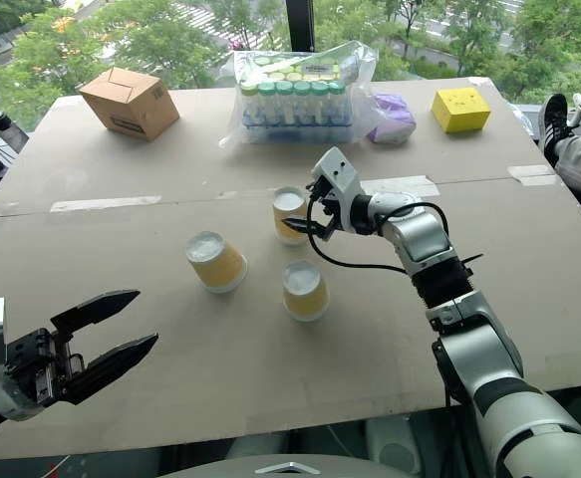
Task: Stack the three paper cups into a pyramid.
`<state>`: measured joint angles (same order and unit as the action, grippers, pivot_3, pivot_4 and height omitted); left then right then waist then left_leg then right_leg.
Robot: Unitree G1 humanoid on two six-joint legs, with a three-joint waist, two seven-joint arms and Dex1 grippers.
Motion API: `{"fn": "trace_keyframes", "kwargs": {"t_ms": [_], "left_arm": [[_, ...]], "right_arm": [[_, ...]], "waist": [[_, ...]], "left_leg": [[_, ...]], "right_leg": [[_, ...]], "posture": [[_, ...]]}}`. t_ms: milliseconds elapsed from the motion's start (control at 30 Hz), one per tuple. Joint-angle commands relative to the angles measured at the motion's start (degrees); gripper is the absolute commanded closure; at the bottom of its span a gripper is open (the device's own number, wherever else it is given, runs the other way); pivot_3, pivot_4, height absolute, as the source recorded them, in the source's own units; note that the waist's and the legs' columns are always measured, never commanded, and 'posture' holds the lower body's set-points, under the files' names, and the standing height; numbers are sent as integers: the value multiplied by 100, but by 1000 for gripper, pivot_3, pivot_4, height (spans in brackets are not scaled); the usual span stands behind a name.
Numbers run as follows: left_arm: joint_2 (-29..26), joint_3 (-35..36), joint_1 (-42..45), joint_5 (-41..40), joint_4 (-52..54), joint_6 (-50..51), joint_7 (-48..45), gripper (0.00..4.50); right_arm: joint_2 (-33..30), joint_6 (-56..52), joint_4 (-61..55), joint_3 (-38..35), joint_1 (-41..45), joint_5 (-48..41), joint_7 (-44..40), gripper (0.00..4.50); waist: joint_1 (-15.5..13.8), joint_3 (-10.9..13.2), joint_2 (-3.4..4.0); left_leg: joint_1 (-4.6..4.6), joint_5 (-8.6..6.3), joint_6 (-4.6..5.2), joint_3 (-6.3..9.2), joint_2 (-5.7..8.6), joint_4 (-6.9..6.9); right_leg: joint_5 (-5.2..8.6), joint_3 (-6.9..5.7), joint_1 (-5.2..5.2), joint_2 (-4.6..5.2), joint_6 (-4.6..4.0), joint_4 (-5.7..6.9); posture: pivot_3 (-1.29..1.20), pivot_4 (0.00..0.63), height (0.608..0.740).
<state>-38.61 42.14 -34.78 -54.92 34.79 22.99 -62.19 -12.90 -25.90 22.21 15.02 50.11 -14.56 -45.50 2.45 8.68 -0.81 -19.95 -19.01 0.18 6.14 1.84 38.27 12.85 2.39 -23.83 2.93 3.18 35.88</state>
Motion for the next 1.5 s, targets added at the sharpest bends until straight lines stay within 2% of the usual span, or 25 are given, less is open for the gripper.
{"fn": "trace_keyframes", "kwargs": {"t_ms": [33, 167, 333, 567, 600, 733, 900, 1000, 1200, 1500], "left_arm": [[64, 101, -79, -141, 197, -17, 63, 0], [128, 137, -64, -148, 220, -47, 141, 0], [195, 150, -53, -159, 233, -80, 186, 0], [257, -118, 95, -200, 357, -27, 323, 0], [243, -185, 129, -243, 403, 11, 335, 0], [99, -568, 375, -430, 497, 205, 353, 0], [-81, -830, 638, -307, 296, 243, 183, 0], [-270, -837, 790, -291, 58, 288, -6, 0], [-621, -815, 1127, -256, -395, 333, -355, 0], [-703, -825, 1246, -167, -632, 334, -633, 0]], "right_arm": [[280, 216, 340, -260, 326, 18, 131, 25], [507, 491, 877, -310, 508, 185, 178, 25], [577, 698, 1142, -379, 589, 270, 14, 2148], [-34, 567, 345, -588, 374, 146, -419, 2148], [-260, 373, -55, -671, 271, 28, -552, 2148], [-1959, -748, -2769, -1022, -981, -925, -1690, 2148], [-2979, -1646, -4542, -1409, -2393, -1749, -1784, 2148], [-2900, -1807, -5112, -1443, -2856, -1986, -1425, 2148], [-2581, -1423, -5388, -947, -3363, -1526, -847, 2148], [-2439, -1156, -5492, -711, -3683, -1189, -368, 2148]], "waist": [[1, 0, 1], [3, 3, 5], [-7, 7, 11], [-15, 9, 14], [-19, 8, 13], [-198, 10, 21], [-114, 3, 14], [-68, 4, 14], [-109, -2, -5], [-162, 1, -2]], "left_leg": [[0, 0, 0, 1, 0, 0], [-1, 0, 0, -4, 2, -3], [-2, 0, 0, -4, 3, -3], [-3, 0, 0, -2, 5, -2], [-4, 0, 0, -2, 5, -2], [-33, -2, 3, 27, 15, 3], [-65, -4, 7, 22, 4, 4], [-54, -3, 6, 14, -1, 6], [15, -4, 8, 8, 1, 9], [8, -2, 4, 12, -1, 8]], "right_leg": [[0, 0, 0, 0, 0, 0], [0, 0, -4, 4, 0, -3], [0, -1, -4, 5, 0, -3], [0, -2, -3, 7, 0, -2], [0, -2, -3, 8, 0, -3], [0, -29, -11, 24, 1, -18], [-1, -54, -45, 42, 1, -20], [-4, -52, -42, 19, -4, -6], [-8, -54, 35, 12, -9, -9], [-8, -56, 23, 13, -11, -12]], "posture": [[0, 150, 740], [0, 150, 740], [0, 150, 740], [0, 150, 740], [0, 150, 740], [0, 150, 740], [0, 150, 740], [0, 150, 740], [0, 150, 740], [0, 150, 740]]}}
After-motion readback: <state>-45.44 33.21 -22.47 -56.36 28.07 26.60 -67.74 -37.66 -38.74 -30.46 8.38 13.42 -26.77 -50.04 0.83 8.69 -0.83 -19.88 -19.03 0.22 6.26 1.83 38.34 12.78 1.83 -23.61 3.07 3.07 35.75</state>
